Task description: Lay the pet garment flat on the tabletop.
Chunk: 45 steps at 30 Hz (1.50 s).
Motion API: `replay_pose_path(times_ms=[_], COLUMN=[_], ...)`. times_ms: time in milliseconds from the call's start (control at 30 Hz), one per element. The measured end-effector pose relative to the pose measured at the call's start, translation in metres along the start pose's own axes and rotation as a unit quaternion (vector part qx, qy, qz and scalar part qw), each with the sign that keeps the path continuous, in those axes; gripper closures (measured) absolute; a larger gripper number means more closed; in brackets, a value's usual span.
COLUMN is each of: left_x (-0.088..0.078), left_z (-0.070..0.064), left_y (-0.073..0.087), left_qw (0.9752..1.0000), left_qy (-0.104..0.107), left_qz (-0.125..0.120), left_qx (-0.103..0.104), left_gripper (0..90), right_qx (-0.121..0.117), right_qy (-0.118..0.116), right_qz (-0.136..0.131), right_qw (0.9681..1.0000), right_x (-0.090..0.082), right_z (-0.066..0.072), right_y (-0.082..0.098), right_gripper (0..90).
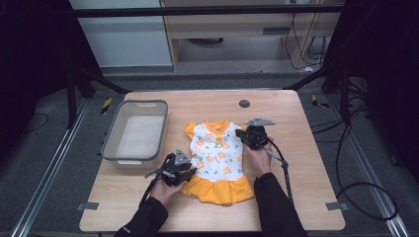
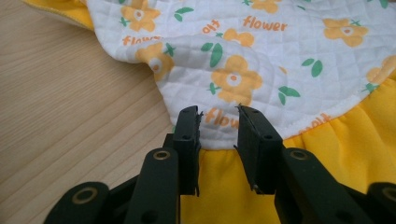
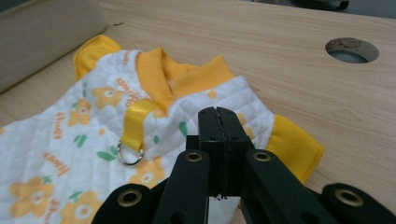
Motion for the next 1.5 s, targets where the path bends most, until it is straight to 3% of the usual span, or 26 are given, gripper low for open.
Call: replay_pose_path(times_ms=[167, 300, 533, 833, 967, 1167, 1233, 1333, 1367, 1400, 1500], left_x=[0.001, -0.002, -0.012, -0.024, -0.026, -0.038, -0.046, -0.054, -0.058, -0.058, -0.063], left_z=[-0.002, -0.005, -0.01, -0.011, -0.013, -0.016, -0.015, -0.012, -0.009, -0.009, -0.003], left_y=[0.008, 0.013, 0.024, 0.036, 0.036, 0.025, 0.021, 0.02, 0.021, 0.021, 0.027], left_qw=[0.9999, 0.9998, 0.9997, 0.9999, 0.9998, 0.9996, 0.999, 0.9985, 0.9982, 0.9982, 0.9979], left_qy=[0.001, 0.001, 0.004, 0.001, 0.0, 0.014, 0.017, 0.014, 0.011, 0.011, 0.006], left_qz=[0.008, 0.015, 0.016, 0.013, 0.01, -0.024, -0.04, -0.053, -0.059, -0.059, -0.063], left_qx=[0.009, 0.015, 0.019, 0.007, 0.015, 0.008, -0.002, -0.004, -0.006, -0.006, -0.015], left_gripper=[69.6, 70.1, 70.3, 70.3, 70.2, 67.0, 65.4, 64.0, 61.4, 58.2, 54.4], right_qx=[-0.012, -0.022, -0.019, -0.015, -0.015, -0.012, -0.001, -0.001, 0.0, 0.0, 0.004], right_qy=[0.011, 0.027, 0.058, 0.064, 0.059, 0.038, 0.026, 0.019, 0.011, 0.011, 0.008], right_qz=[0.03, 0.07, 0.074, 0.074, 0.075, 0.035, 0.005, -0.006, -0.015, -0.015, -0.022], right_qw=[0.9994, 0.997, 0.9954, 0.9951, 0.9953, 0.9986, 0.9997, 0.9998, 0.9998, 0.9998, 0.9997], right_x=[0.02, 0.027, 0.027, 0.025, 0.024, 0.005, -0.013, -0.027, -0.04, -0.04, -0.068], right_z=[0.0, -0.003, -0.005, -0.003, -0.002, 0.004, 0.007, 0.01, 0.013, 0.013, 0.018], right_y=[0.012, 0.026, 0.026, 0.027, 0.027, 0.013, 0.003, -0.002, -0.004, -0.004, -0.003], right_gripper=[90.0, 90.0, 90.0, 90.0, 90.0, 88.2, 87.9, 86.7, 84.9, 84.9, 75.2])
Point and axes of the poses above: each handheld gripper's, and its own axes: x roughly forward along the jaws, y roughly out of its underside, z roughly to its left, the point moved 8 cm from there along x, roughly forward along the jaws, and after that the axes turned 6 degrees about -x, right-handed, at the moved point
